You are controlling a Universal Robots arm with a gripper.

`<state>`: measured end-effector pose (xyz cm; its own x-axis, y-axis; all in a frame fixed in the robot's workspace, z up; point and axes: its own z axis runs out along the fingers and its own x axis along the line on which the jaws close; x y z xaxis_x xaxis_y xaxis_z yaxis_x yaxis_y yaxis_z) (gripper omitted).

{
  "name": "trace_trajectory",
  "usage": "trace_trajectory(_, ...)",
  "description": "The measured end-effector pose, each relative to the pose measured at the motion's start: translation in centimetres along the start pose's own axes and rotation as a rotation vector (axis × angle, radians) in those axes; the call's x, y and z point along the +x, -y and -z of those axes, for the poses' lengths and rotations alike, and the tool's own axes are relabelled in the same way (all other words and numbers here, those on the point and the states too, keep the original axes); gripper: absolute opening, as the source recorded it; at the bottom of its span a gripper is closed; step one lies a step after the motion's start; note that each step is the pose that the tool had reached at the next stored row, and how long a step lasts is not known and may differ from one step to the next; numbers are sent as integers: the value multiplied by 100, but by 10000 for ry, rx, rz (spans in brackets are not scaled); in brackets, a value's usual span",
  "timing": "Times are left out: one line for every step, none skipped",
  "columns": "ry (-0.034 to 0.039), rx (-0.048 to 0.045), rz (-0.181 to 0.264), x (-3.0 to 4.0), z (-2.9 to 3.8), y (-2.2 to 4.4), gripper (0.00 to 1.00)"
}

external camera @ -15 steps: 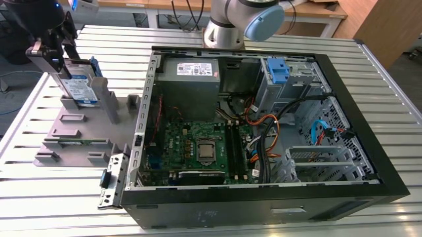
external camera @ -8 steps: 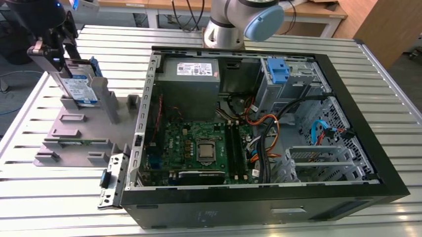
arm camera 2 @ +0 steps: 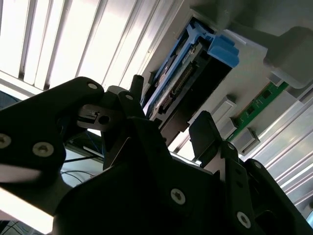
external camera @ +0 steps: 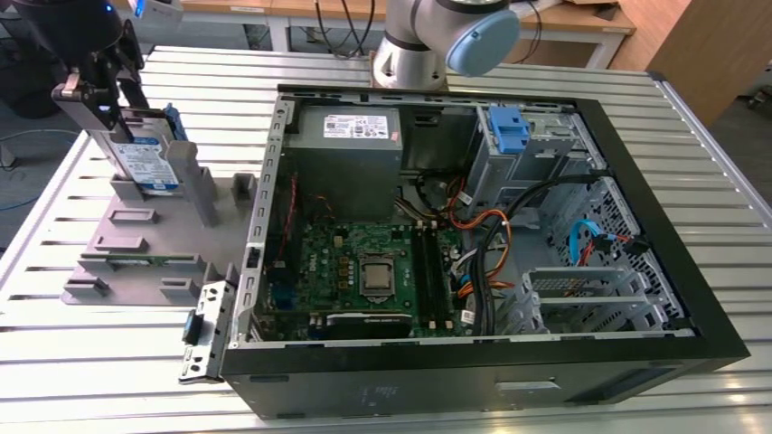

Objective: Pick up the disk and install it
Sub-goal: 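Pick up the disk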

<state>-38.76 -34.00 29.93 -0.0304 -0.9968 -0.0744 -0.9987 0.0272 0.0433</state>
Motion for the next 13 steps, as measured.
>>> trace_trajectory(0, 0, 0, 0, 0, 1, 64)
trace_trajectory(0, 0, -1, 0, 0, 1, 64)
trace_trajectory(0, 0, -1, 0, 0, 1, 64)
trace_trajectory(0, 0, -1, 0, 0, 1, 64)
trace_trajectory(0, 0, -1, 0, 0, 1, 64)
trace_trajectory(0, 0, -1, 0, 0, 1, 64)
trace_trajectory(0, 1, -1, 0, 0, 1, 64)
trace_trajectory(0, 0, -1, 0, 0, 1, 63)
trace_trajectory(0, 0, -1, 0, 0, 1, 63)
trace_trajectory(0, 1, 0, 0, 0, 2, 56)
trace_trajectory(0, 1, -1, 0, 0, 1, 56)
trace_trajectory(0, 0, -1, 0, 0, 2, 56)
trace_trajectory(0, 1, -1, 0, 0, 2, 56)
